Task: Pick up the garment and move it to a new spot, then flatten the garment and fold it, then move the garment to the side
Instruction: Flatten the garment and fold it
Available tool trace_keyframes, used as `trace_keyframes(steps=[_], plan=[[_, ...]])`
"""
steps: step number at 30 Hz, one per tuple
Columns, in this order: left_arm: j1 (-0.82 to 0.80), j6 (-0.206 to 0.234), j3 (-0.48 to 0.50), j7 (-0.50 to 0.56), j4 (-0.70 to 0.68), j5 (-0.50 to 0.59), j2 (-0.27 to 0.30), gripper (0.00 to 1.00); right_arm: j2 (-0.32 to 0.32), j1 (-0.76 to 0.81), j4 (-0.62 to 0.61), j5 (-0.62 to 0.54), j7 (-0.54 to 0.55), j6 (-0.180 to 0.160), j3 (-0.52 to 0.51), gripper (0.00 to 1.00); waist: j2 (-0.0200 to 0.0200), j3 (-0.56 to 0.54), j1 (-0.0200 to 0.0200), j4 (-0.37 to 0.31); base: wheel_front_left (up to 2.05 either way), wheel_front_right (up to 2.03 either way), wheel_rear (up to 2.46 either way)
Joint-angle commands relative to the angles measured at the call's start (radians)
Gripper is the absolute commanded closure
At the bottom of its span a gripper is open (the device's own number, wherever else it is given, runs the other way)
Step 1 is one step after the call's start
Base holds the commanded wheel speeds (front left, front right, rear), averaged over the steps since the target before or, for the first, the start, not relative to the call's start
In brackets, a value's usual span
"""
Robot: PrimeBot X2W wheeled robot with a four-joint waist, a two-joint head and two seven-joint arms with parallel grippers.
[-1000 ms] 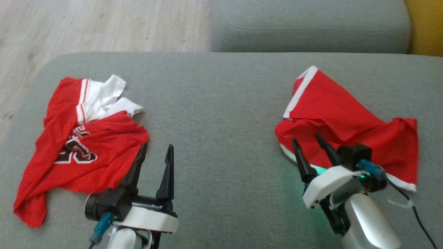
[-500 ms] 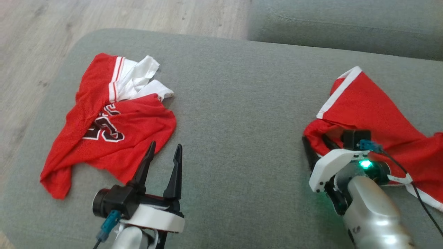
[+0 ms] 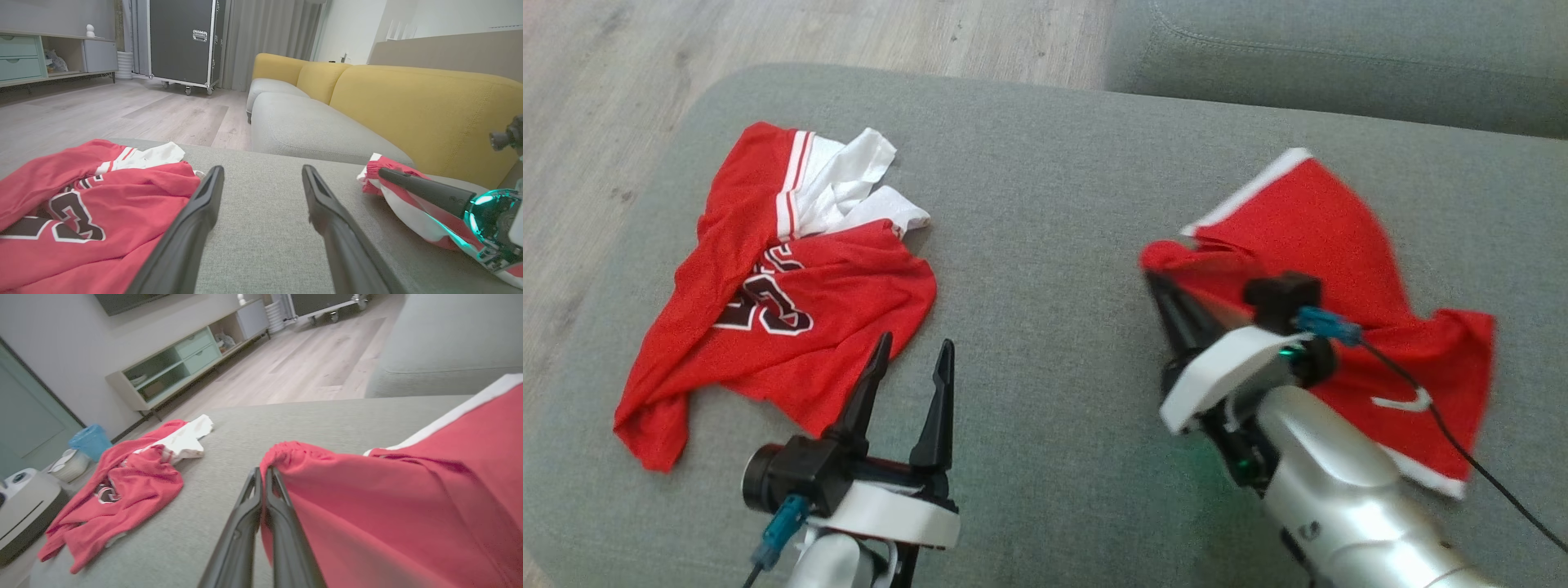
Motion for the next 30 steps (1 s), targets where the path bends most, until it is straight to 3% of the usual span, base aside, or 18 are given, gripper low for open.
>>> trace_keyframes(steps=[1,6,7,8,14,19,21,25,30], plan=[[-0.051,0.003,0.031,-0.005,-0.027,0.000,0.002,0.00,0.012,-0.040,-0.047,0.030,-0.009,-0.001,0.058,1.00,0.0000,-0.001,-0.0001,-0.001,0.00,0.00,0.00],[-0.051,0.004,0.037,-0.005,-0.026,0.002,0.002,0.00,0.012,-0.044,-0.074,0.117,0.024,-0.001,0.194,1.00,0.0000,-0.003,-0.0001,-0.007,0.00,0.00,0.00],[-0.050,0.004,0.039,-0.005,-0.027,0.002,0.002,0.00,0.012,-0.048,-0.064,0.128,0.034,-0.001,0.219,0.07,0.0000,-0.004,-0.0001,-0.010,0.00,0.00,0.00],[-0.049,0.005,0.042,-0.005,-0.026,0.003,0.002,0.00,0.012,-0.055,-0.055,0.131,0.034,-0.001,0.240,0.00,0.0000,-0.007,-0.0001,-0.014,0.00,0.00,0.00],[-0.042,0.008,0.060,-0.005,-0.027,0.007,0.002,0.00,0.008,-0.049,-0.077,0.259,-0.005,-0.001,0.247,0.00,0.0000,-0.037,-0.0001,-0.055,0.00,0.00,0.00],[-0.026,0.010,0.090,-0.005,-0.034,0.016,0.002,0.00,-0.062,-0.027,-0.134,0.256,-0.044,-0.001,0.200,0.00,0.0000,-0.076,-0.0001,-0.116,0.00,0.00,0.00],[-0.018,0.011,0.106,-0.005,-0.040,0.019,0.002,0.00,-0.099,-0.009,-0.153,0.196,-0.049,-0.001,0.147,0.00,0.0000,-0.089,-0.0001,-0.147,0.00,0.00,0.00],[-0.002,0.010,0.137,-0.005,-0.056,0.023,0.002,0.00,-0.124,0.087,-0.229,-0.011,-0.050,-0.001,-0.092,0.00,0.0000,-0.101,-0.0001,-0.212,0.00,0.00,0.00],[0.012,0.009,0.152,-0.005,-0.074,0.022,0.002,0.00,-0.062,0.278,-0.354,-0.300,-0.050,-0.001,-0.384,0.00,0.0000,-0.099,-0.0001,-0.282,0.00,0.00,0.00]])
